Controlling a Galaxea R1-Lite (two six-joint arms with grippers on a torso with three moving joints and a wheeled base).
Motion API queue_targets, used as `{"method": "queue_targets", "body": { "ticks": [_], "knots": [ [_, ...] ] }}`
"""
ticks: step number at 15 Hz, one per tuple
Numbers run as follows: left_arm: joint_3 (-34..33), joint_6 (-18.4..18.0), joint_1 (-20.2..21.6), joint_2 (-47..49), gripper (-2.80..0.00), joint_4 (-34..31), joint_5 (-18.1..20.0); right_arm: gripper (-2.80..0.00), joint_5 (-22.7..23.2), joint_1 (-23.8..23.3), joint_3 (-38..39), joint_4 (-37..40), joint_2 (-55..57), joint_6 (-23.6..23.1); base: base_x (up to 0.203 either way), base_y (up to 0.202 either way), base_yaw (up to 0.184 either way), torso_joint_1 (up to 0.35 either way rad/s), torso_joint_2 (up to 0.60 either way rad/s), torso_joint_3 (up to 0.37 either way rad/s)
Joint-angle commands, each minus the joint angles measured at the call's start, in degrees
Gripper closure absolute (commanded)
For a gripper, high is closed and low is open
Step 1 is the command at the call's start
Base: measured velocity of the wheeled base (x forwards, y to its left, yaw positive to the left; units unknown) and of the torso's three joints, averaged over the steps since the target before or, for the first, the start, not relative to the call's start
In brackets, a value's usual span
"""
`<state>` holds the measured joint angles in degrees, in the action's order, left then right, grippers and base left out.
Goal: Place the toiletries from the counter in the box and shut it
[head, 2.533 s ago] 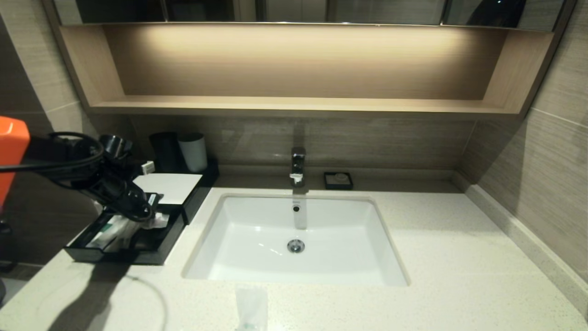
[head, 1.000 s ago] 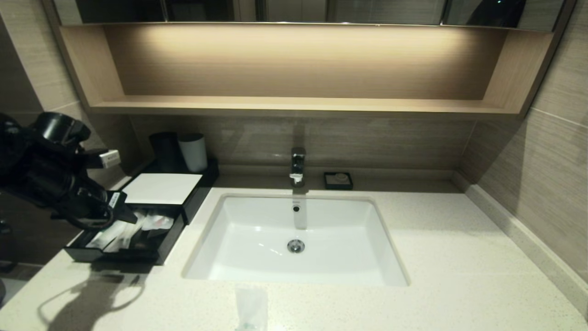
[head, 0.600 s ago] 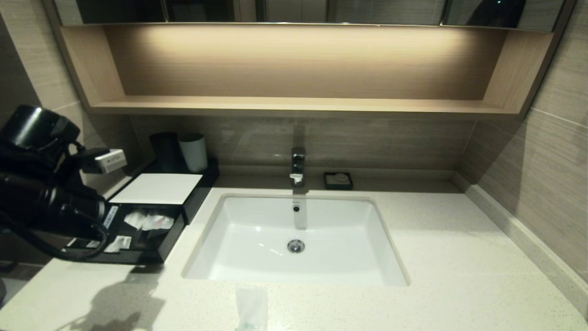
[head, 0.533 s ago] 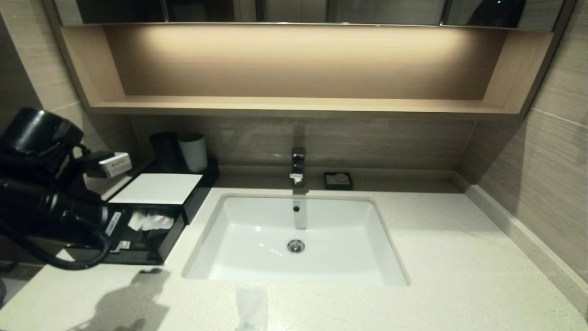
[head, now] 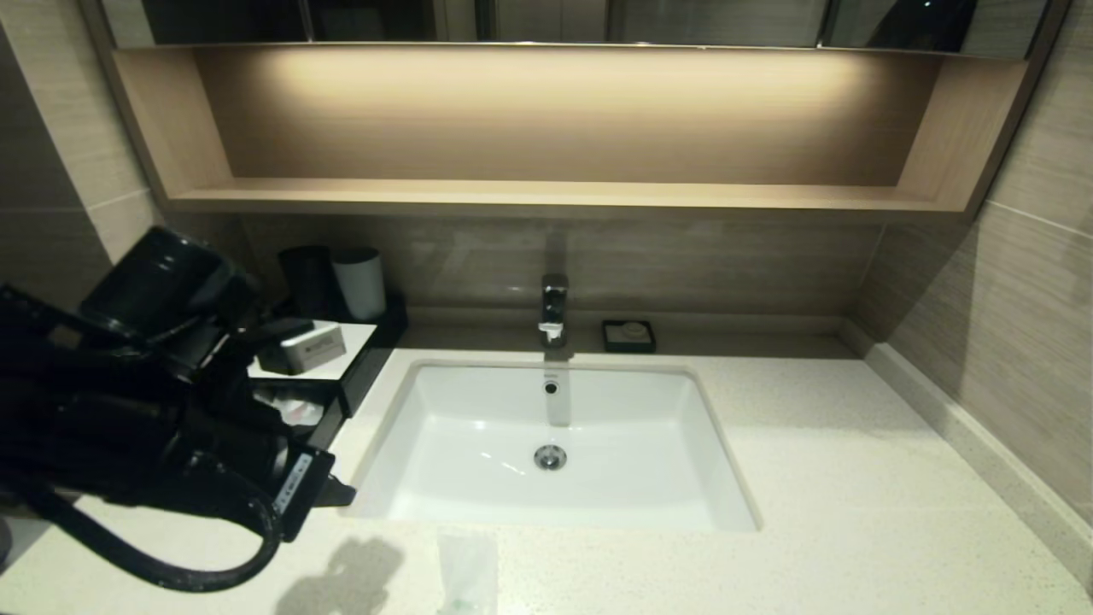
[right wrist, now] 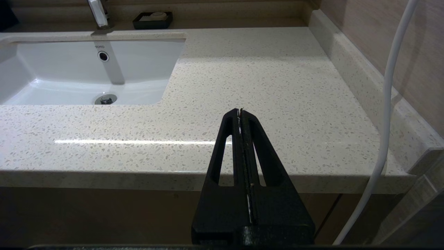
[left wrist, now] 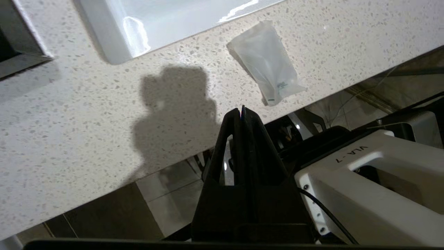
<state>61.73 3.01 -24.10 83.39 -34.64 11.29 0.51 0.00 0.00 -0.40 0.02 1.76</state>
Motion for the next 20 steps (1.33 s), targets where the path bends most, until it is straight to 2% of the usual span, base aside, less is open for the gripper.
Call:
{"method": "queue_targets", "body": {
  "ticks": [1, 11, 14, 17, 18, 20],
  "knots": [
    [0.05, 0.60, -2.14, 4.82, 0.00, 0.14, 0.05, 0.00, 0.02, 0.00, 0.00, -0.04, 0.06, 0.00, 0.000, 0.000, 0.000, 0.000, 0.00, 0.000],
    [6.53, 3.03, -2.35, 18.72, 0.00, 1.05, 0.23, 0.00, 0.02, 0.00, 0.00, -0.04, 0.06, 0.00, 0.000, 0.000, 0.000, 0.000, 0.00, 0.000],
    [7.72, 2.75, -0.72, 20.40, 0.00, 0.60, 0.34, 0.00, 0.02, 0.00, 0.00, -0.04, 0.06, 0.00, 0.000, 0.000, 0.000, 0.000, 0.00, 0.000],
    [10.30, 2.67, 0.25, 23.81, 0.00, -0.20, 2.28, 0.00, 0.02, 0.00, 0.00, -0.04, 0.06, 0.00, 0.000, 0.000, 0.000, 0.000, 0.00, 0.000],
    [10.65, 2.23, 0.70, 24.80, 0.00, -0.65, 2.47, 0.00, 0.02, 0.00, 0.00, -0.04, 0.06, 0.00, 0.000, 0.000, 0.000, 0.000, 0.00, 0.000],
    [10.31, -1.58, 1.29, 26.14, 0.00, -0.75, 2.87, 0.00, 0.02, 0.00, 0.00, -0.04, 0.06, 0.00, 0.000, 0.000, 0.000, 0.000, 0.00, 0.000]
  ]
}}
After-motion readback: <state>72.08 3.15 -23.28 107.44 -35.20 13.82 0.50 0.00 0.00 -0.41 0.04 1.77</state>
